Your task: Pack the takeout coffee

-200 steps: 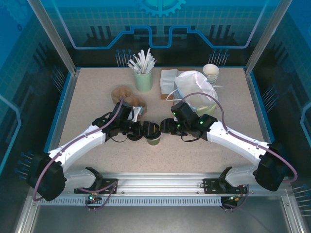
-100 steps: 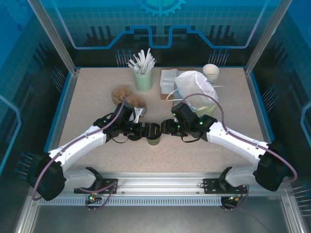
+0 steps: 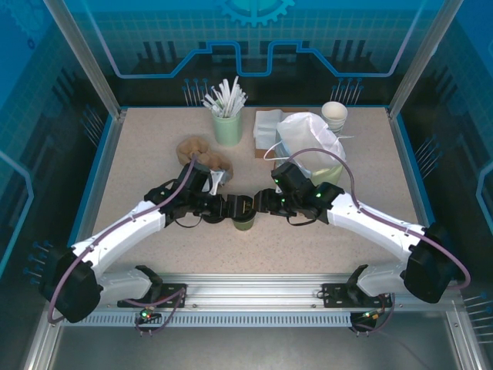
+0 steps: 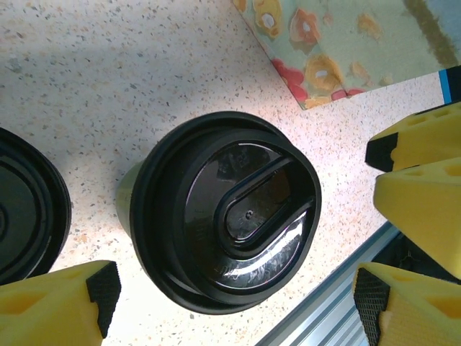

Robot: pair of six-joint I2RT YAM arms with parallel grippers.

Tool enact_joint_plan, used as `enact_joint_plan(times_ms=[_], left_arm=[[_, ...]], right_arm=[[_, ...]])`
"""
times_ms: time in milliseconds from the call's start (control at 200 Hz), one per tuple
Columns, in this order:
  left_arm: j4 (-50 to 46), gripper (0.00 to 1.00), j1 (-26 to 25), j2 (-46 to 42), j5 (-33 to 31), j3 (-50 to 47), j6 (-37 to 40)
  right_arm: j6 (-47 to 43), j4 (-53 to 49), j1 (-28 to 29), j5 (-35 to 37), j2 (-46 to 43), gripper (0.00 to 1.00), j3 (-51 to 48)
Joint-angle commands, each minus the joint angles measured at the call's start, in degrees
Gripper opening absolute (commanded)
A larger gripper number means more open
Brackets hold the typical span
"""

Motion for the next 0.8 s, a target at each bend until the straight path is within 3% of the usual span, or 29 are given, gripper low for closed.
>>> enact_joint_plan(times_ms=[0,310,795], left_arm=[[-1.2,0.84,1.9,-1.1,-0.1,0.5,0.1],[2.5,0.81,5.4,-0.4,3.3,-2.0,-2.1],[4.6,0.71,5.7,4.0,4.4,-3.6,-1.2]], right_arm=[[0.0,0.8,-0.6,-1.6,1.9,0.54,0.7],[-0.1,1.3,-0.4,-2.3,5.6,0.56,2.3],[-0.4,-0.3,-0.2,-2.2,6.0,0.56,4.3]])
